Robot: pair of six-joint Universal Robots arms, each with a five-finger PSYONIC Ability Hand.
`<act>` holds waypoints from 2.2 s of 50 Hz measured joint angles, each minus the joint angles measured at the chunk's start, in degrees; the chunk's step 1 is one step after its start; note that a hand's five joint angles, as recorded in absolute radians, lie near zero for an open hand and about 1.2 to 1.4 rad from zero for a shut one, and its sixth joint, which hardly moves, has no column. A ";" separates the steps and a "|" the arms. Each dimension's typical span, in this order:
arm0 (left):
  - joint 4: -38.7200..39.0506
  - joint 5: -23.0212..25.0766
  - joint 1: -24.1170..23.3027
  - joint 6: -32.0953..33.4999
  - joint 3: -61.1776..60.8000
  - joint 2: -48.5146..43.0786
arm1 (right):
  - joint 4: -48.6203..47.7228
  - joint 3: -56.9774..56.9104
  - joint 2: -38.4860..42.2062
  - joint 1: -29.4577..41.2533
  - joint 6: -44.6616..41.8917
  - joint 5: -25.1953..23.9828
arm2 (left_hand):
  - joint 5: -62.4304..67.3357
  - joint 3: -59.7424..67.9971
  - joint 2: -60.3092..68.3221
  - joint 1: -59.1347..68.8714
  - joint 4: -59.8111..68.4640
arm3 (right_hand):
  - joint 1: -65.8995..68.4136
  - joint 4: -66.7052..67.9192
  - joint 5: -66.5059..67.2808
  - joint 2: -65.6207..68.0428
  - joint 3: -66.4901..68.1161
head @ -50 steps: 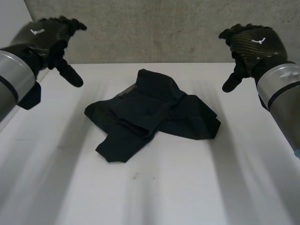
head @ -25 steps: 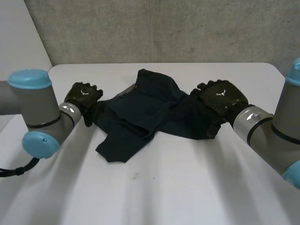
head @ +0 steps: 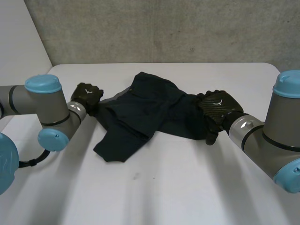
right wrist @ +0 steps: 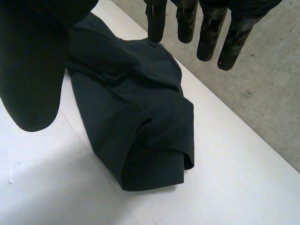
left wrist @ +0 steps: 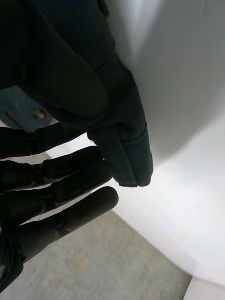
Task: Fold the shorts.
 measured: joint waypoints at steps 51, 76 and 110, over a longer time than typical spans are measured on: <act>15.27 3.56 -20.08 -9.75 -19.32 18.12 | -0.34 -0.65 -0.47 0.07 0.07 -0.45 | -44.96 -46.44 -46.93 -41.03 -48.77 | 0.00 0.00 0.00 0.00 0.00; -4.69 -12.95 -13.94 -27.40 -35.53 30.58 | -4.10 -20.07 21.41 4.70 -9.14 -14.32 | -45.62 -46.78 -47.73 -41.04 -49.48 | 0.44 0.12 0.17 1.11 0.18; -13.48 -13.84 -20.98 -31.56 -37.29 30.69 | -4.31 -30.28 30.38 6.99 -9.72 -13.30 | -45.45 -46.78 -47.73 -41.04 -49.48 | 45.34 54.48 52.17 56.73 55.37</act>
